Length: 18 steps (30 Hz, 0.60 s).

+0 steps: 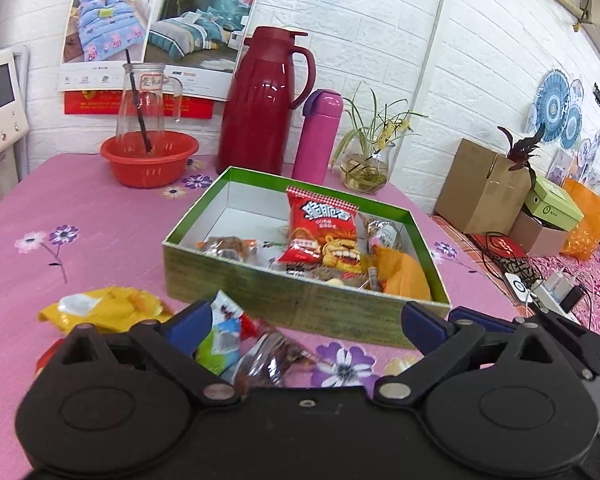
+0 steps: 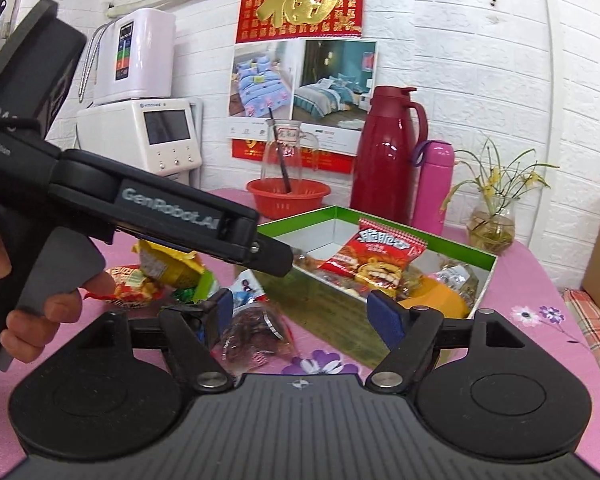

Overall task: Organize snacks
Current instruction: 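Lower the orange packet into the green box and open the left tool, then move the left tool to the clear brown-snack packet on the table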

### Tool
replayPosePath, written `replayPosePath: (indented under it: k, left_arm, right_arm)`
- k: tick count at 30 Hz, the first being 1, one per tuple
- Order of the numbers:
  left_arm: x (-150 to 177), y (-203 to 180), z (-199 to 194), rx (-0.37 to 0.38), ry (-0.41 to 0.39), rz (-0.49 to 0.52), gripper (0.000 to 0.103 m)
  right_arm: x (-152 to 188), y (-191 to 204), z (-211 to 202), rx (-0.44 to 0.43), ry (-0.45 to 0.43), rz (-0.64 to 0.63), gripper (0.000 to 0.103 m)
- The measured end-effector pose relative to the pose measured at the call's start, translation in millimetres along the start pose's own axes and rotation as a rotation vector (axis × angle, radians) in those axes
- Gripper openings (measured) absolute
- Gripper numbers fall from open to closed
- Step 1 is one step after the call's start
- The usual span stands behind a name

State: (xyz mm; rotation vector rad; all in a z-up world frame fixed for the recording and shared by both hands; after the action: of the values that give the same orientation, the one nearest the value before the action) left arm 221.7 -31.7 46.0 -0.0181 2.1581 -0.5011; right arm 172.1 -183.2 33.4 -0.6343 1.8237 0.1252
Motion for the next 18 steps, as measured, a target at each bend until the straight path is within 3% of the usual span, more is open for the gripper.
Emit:
replayPosePath:
  k: [4, 9, 14, 18]
  left_arm:
    - [0, 33, -22, -0.047, -0.035, 0.007, 0.103]
    - [-10, 81, -43, -0.119, -0.067, -0.056, 0.103]
    - [-6, 112, -54, -0.109, -0.054, -0.121, 0.103]
    - [7, 119, -54, -0.072, -0.007, -0.121, 0.103]
  right_arm:
    - [1, 13, 2, -0.053, 0.015, -0.002, 0.103]
    - [-4, 32, 11, -0.110, 0.015, -0.008, 0.103]
    - [-4, 51, 24, -0.147, 0.039, -0.030, 0.103]
    - [4, 60, 41, -0.131, 0.108, -0.055, 0.103]
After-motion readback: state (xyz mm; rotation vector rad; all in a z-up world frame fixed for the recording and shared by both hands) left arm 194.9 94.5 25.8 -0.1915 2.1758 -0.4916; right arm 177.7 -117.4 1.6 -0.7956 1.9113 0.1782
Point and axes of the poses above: each gripper's, at about its wrist camera, not at the fingertips, and z roughly the way its jaws point, y to its left, x to its underside, the point moved 3 cm from there along z, roughly the way its jaws point, and after that the axes turned 11 degrees about -z, right-handed, at the moved point
